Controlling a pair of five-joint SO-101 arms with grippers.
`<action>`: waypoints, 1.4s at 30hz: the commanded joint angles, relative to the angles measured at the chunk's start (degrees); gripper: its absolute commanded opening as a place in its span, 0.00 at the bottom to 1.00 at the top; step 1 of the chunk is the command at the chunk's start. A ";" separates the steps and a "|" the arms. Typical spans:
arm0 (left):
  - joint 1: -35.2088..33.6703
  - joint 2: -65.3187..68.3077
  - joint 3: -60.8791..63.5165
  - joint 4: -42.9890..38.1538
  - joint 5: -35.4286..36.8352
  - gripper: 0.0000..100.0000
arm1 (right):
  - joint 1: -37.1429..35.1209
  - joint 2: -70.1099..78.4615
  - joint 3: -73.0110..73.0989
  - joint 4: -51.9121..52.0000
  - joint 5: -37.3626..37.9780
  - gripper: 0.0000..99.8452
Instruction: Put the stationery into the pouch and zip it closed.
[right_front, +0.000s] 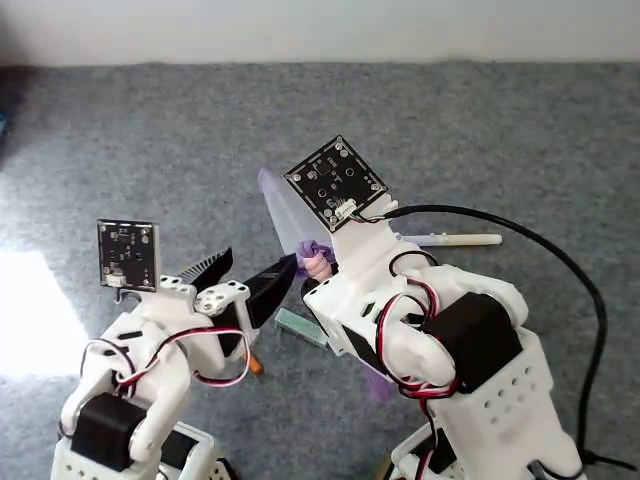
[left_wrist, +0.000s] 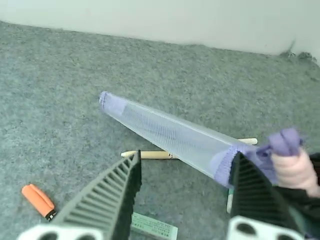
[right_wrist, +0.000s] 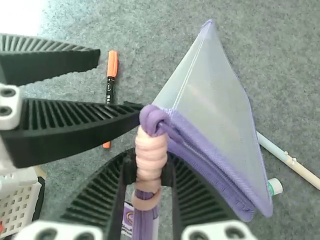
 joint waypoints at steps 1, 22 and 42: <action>0.26 0.35 -0.57 -2.46 -0.53 0.27 | -0.48 -1.10 -0.35 0.13 0.35 0.01; 3.69 0.35 -2.42 -0.26 -0.53 0.27 | -0.40 -0.92 -0.35 -0.40 0.35 0.01; 3.25 0.35 6.99 -6.68 -0.62 0.15 | -0.48 -1.45 -0.53 4.70 0.09 0.01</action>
